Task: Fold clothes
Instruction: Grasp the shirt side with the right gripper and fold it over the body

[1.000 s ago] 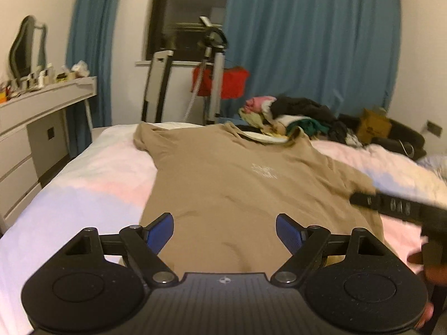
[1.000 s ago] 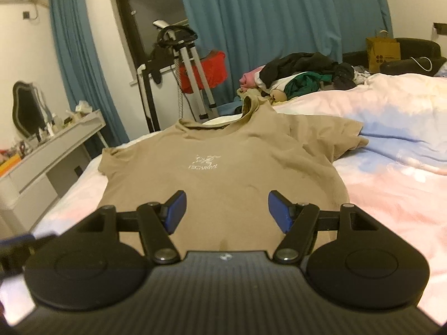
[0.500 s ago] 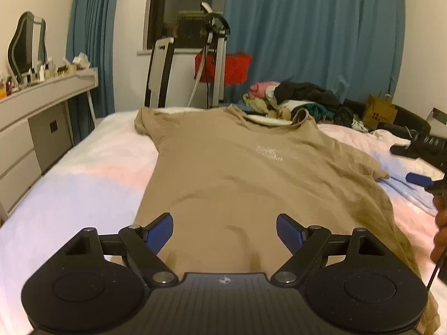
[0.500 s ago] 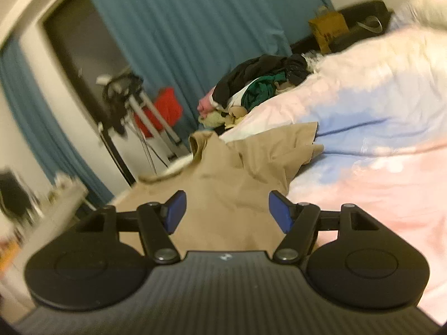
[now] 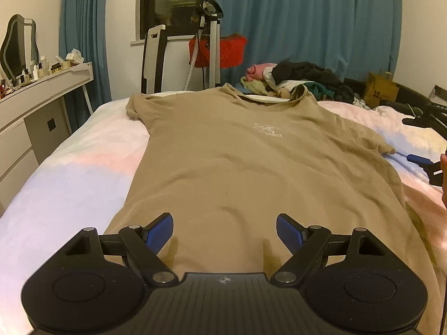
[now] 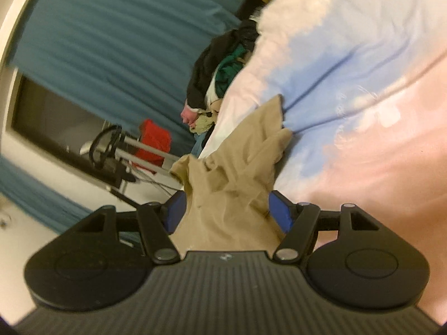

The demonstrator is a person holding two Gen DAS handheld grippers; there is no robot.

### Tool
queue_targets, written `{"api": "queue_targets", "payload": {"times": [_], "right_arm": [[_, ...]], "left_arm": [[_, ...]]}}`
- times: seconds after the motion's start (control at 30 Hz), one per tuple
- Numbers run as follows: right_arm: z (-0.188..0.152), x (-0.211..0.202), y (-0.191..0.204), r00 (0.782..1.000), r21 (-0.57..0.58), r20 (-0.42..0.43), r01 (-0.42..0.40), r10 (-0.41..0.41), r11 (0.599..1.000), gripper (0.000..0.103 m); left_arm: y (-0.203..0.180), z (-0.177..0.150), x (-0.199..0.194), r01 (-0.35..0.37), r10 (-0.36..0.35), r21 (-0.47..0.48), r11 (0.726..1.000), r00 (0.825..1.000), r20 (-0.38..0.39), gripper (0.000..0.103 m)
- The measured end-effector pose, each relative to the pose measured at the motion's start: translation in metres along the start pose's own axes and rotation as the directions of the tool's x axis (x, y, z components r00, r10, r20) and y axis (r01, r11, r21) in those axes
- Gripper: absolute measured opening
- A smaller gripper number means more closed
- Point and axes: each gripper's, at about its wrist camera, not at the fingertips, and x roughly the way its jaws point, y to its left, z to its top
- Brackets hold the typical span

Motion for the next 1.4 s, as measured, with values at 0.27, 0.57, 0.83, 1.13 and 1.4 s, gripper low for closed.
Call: {"api": "queue_targets", "payload": {"times": [0.27, 0.57, 0.83, 1.13, 1.4], "right_arm": [[0.018, 0.039, -0.051, 0.997, 0.223, -0.056, -0.041, 0.054, 0.974, 0.068], [0.013, 0.104, -0.041, 0.995, 0.115, -0.072, -0.063, 0.072, 0.991, 0.066], [0.011, 0.156, -0.017, 0.998, -0.007, 0.057, -0.031, 0.031, 1.000, 0.060], [0.044, 0.168, 0.009, 0.977, -0.126, 0.110, 0.198, -0.185, 0.972, 0.008], [0.067, 0.136, 0.099, 0.942, -0.406, 0.268, 0.302, -0.204, 0.862, 0.008]], "left_arm": [[-0.002, -0.001, 0.014, -0.004, 0.004, -0.003, 1.000, 1.000, -0.022, 0.083], [-0.003, 0.010, 0.040, -0.014, 0.013, -0.044, 0.999, 1.000, -0.025, 0.083], [-0.006, 0.012, 0.086, -0.028, 0.028, 0.045, 0.999, 1.000, 0.005, 0.083], [0.009, 0.021, 0.097, 0.002, -0.002, -0.011, 1.000, 1.000, 0.001, 0.083], [0.012, 0.030, 0.070, -0.093, 0.086, 0.063, 0.994, 0.992, 0.097, 0.083]]}}
